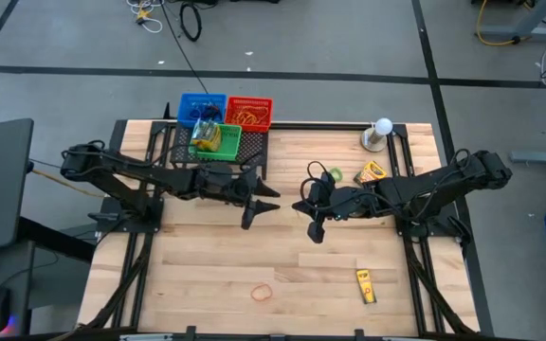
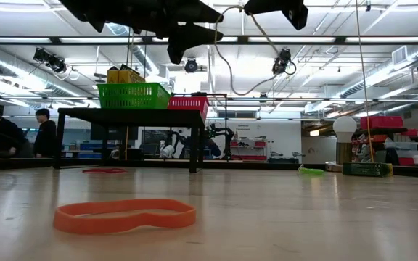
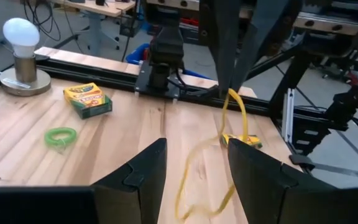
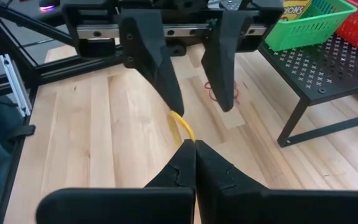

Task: Pick & Place Office Desk Supplies
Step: Put the yellow rubber band into the red bin

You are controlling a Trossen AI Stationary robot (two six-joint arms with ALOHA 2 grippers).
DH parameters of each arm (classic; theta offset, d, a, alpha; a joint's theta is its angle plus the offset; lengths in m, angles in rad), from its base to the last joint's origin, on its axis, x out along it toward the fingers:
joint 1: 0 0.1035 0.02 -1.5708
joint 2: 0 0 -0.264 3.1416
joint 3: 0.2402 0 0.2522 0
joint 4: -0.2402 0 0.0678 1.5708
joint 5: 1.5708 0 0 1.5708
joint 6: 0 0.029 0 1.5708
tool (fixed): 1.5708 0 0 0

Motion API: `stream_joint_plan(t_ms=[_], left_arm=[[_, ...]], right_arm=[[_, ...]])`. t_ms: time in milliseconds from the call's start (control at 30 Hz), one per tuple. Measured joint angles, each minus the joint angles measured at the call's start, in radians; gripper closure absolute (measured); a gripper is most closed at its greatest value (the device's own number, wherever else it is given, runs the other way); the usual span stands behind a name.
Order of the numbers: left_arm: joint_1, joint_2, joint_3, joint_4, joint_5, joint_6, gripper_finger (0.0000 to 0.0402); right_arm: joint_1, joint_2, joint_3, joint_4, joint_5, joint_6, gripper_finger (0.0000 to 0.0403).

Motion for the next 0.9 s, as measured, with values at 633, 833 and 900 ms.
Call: stream_joint_plan(t_ms=[633, 833, 900], left_arm=[[0.034, -0.016, 0.0, -0.003, 0.111, 0.001, 0.0223], [0.034, -0.016, 0.0, -0.004, 0.101, 0.014, 0.0223], [0.034, -0.016, 0.0, -0.006, 0.077, 0.02, 0.0223]], right_arm=[[0.0, 0.0, 0.0, -0.003, 0.0, -0.008, 0.0403], [-0.001, 0.0, 0.0, -0.003, 0.0, -0.008, 0.0403], [-0.001, 0.0, 0.0, -0.002, 0.0, -0.008, 0.0403]])
